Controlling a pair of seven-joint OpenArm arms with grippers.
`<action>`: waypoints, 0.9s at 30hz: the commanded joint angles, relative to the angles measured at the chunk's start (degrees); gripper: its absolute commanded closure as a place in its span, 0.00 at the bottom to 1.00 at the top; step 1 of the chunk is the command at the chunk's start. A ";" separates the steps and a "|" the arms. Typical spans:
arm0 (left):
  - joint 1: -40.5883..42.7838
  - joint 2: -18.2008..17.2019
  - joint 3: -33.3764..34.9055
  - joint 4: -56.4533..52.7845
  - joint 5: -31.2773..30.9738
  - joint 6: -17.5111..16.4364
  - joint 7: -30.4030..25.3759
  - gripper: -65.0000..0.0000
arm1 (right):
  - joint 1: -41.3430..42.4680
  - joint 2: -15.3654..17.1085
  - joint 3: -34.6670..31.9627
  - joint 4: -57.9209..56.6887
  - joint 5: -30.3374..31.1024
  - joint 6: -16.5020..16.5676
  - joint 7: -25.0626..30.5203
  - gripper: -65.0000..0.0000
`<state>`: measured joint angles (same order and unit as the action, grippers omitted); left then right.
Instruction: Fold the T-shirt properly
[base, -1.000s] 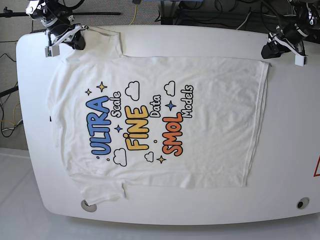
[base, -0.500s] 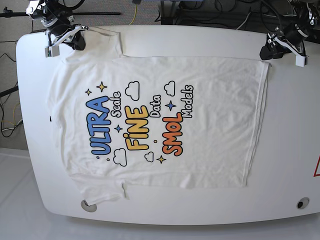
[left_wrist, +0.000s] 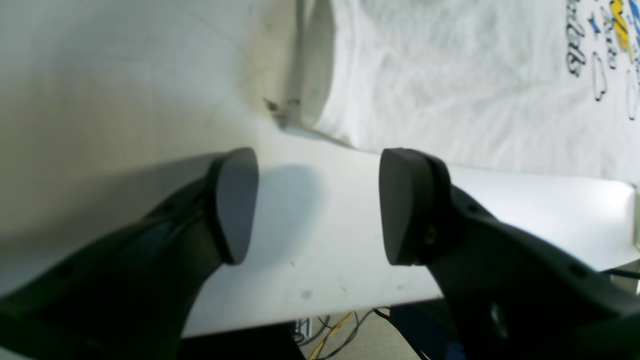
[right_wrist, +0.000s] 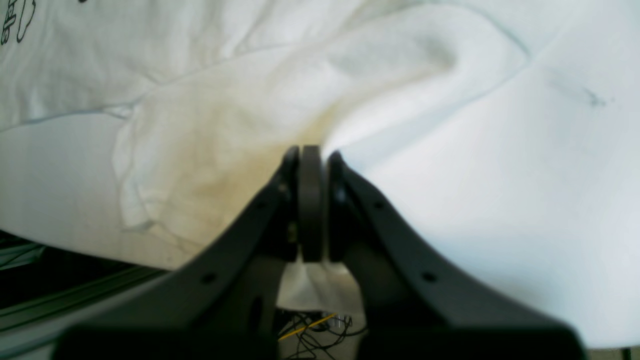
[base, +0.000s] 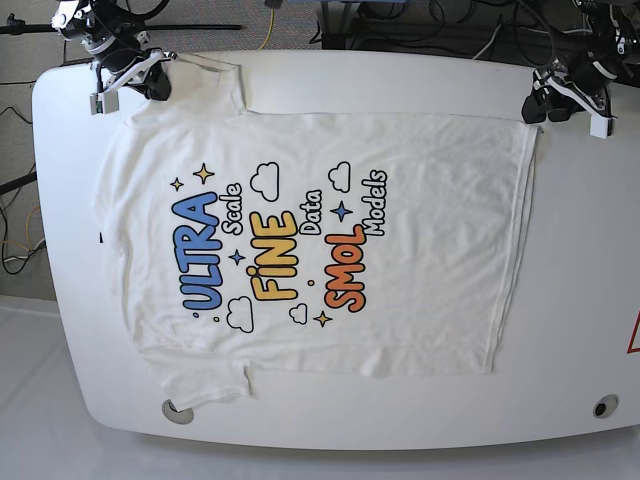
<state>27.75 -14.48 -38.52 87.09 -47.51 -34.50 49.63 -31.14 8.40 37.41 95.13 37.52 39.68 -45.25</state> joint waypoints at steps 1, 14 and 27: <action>0.24 -0.42 0.23 0.24 2.02 0.87 0.81 0.41 | -0.27 0.57 0.31 0.39 -0.15 0.32 -0.08 1.00; -0.68 -0.49 1.06 -0.52 0.12 1.05 2.08 0.40 | -0.19 0.48 0.39 0.19 -0.34 0.32 0.18 1.00; -0.70 -0.26 3.93 -0.28 0.59 0.24 1.66 0.44 | -0.15 0.49 0.28 0.20 -0.41 0.32 0.12 1.00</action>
<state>26.50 -14.48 -35.03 86.72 -48.95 -34.76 49.43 -31.11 8.40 37.45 94.80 37.52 39.68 -45.06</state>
